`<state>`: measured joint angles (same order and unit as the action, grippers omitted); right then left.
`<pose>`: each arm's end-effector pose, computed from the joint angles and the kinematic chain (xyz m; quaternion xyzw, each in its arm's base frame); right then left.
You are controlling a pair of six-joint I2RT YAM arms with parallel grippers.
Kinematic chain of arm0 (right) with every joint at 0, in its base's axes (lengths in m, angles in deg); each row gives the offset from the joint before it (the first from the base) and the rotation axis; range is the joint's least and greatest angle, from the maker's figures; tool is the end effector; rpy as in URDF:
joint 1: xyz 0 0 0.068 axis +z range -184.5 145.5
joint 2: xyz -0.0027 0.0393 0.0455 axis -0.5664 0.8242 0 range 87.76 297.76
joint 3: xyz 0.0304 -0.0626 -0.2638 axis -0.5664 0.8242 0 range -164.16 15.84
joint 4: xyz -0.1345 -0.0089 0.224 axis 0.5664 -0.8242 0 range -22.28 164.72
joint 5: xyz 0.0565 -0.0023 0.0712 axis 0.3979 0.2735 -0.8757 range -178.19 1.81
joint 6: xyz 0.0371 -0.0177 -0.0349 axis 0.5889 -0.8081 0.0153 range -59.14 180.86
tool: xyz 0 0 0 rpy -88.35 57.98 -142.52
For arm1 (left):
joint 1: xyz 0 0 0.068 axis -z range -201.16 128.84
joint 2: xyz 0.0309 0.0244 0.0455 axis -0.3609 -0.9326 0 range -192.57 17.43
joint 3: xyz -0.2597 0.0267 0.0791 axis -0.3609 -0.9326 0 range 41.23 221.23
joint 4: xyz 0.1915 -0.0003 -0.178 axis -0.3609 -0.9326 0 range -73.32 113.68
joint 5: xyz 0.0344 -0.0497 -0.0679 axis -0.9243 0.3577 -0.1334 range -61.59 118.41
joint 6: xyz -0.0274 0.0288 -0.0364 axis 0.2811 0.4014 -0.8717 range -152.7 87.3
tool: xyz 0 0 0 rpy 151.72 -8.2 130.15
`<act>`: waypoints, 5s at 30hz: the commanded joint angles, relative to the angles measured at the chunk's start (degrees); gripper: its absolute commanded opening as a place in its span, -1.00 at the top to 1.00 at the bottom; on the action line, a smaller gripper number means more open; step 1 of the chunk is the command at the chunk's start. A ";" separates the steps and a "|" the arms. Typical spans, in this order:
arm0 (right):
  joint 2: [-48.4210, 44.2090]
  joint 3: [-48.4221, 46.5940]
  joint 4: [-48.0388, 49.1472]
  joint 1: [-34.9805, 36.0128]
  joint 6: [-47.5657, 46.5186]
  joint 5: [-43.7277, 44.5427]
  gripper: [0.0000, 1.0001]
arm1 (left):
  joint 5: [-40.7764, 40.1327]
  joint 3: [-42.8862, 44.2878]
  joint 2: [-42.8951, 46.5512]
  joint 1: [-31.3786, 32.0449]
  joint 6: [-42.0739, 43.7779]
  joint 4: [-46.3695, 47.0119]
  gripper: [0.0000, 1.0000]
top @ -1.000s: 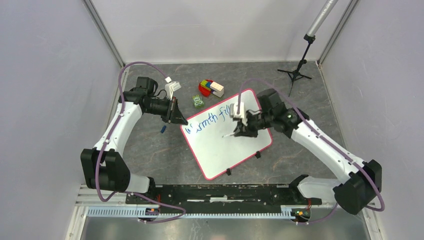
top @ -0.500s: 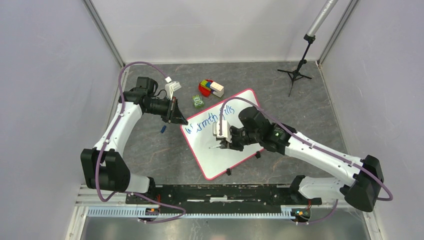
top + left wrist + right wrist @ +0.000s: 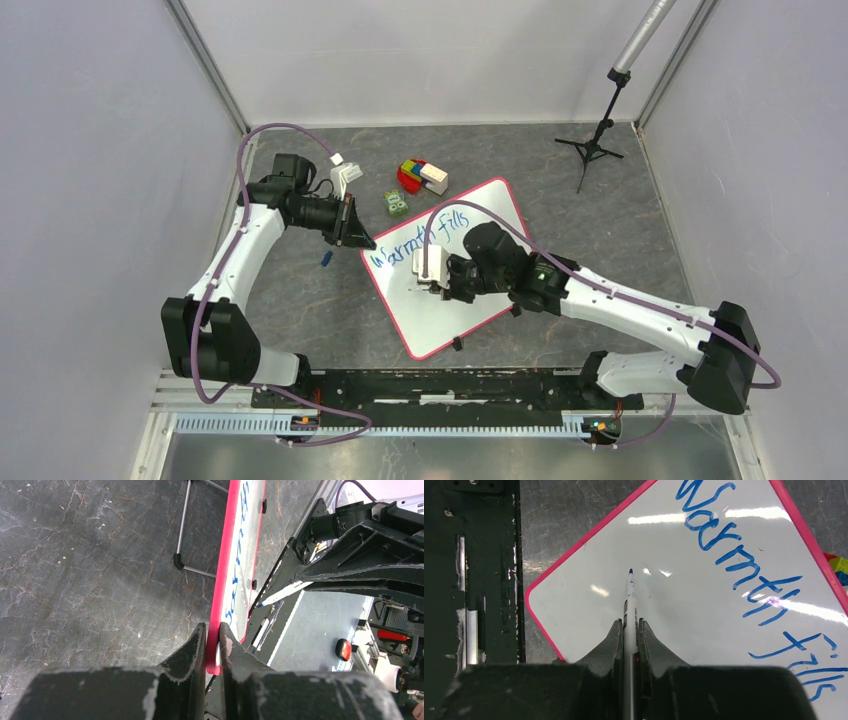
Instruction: Write a sentence on the whiteboard
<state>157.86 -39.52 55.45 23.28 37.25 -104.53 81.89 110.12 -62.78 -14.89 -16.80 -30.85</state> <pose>0.1365 0.2356 0.2969 -0.6205 0.6192 0.2564 0.4072 0.2614 -0.0575 0.2976 0.2603 0.8389 -0.4227 0.2232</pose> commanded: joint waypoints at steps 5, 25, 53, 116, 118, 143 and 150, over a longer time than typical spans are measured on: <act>1.76 -0.26 2.88 1.94 0.07 2.56 1.00 | -3.37 -1.02 0.61 0.76 -0.48 2.40 0.95; 4.56 -1.42 3.23 3.20 -1.34 5.99 1.00 | -3.68 -1.21 1.17 0.77 -0.37 2.36 0.95; 2.57 1.02 -2.18 1.91 -2.79 4.80 1.00 | -3.73 -0.94 0.94 0.77 -0.35 2.40 0.95; 0.78 -2.59 -4.09 1.30 -0.10 3.61 1.00 | -3.73 -0.99 1.54 0.80 -0.39 2.38 0.95; 0.23 -1.57 -4.29 0.06 -0.29 4.48 1.00 | -3.73 -0.95 1.53 0.78 -0.39 2.40 0.95; 3.09 0.46 -4.46 -0.98 -1.51 3.33 1.00 | -4.08 -1.54 2.22 0.77 -0.26 2.37 0.95; 0.98 2.70 -6.02 -1.08 -2.73 4.17 1.00 | -4.06 -1.47 2.15 0.79 -0.31 2.40 0.95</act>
<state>160.13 -38.25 50.58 22.36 35.89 -102.12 80.79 109.31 -61.53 -14.59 -16.80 -29.58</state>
